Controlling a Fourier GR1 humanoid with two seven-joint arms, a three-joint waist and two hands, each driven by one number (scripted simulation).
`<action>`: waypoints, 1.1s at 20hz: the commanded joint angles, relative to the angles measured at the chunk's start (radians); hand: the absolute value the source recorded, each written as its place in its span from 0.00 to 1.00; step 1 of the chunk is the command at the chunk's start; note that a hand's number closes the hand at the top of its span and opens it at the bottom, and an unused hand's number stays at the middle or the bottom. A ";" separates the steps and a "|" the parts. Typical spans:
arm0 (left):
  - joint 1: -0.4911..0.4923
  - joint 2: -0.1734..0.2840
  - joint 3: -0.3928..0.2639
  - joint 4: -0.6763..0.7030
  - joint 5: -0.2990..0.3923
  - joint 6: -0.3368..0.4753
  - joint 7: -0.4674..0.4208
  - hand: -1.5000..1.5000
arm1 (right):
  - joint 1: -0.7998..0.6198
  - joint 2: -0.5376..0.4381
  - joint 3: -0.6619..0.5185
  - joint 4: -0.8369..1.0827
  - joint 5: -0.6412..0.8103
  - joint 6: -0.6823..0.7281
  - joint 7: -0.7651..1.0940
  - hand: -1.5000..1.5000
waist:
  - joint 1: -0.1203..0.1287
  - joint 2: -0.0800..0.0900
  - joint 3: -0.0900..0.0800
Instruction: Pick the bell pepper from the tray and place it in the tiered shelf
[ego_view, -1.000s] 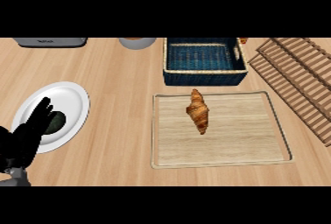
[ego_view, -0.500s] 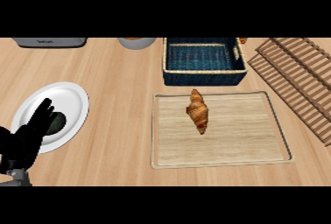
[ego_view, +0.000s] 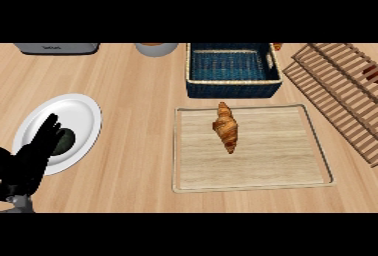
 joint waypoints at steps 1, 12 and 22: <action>0.029 -0.021 -0.017 -0.021 -0.020 0.017 0.017 0.50 | -0.028 0.003 -0.050 -0.036 -0.096 -0.021 0.020 0.00 | 0.000 0.001 -0.003; 0.021 0.019 0.024 0.018 -0.001 -0.017 0.007 0.50 | 0.033 0.003 -0.079 -0.511 -0.247 0.078 0.144 0.00 | -0.018 -0.005 -0.003; 0.033 0.004 0.043 0.016 -0.004 0.020 0.026 0.50 | 0.067 -0.131 -0.225 -0.925 -0.356 0.549 0.372 0.00 | -0.075 -0.027 -0.005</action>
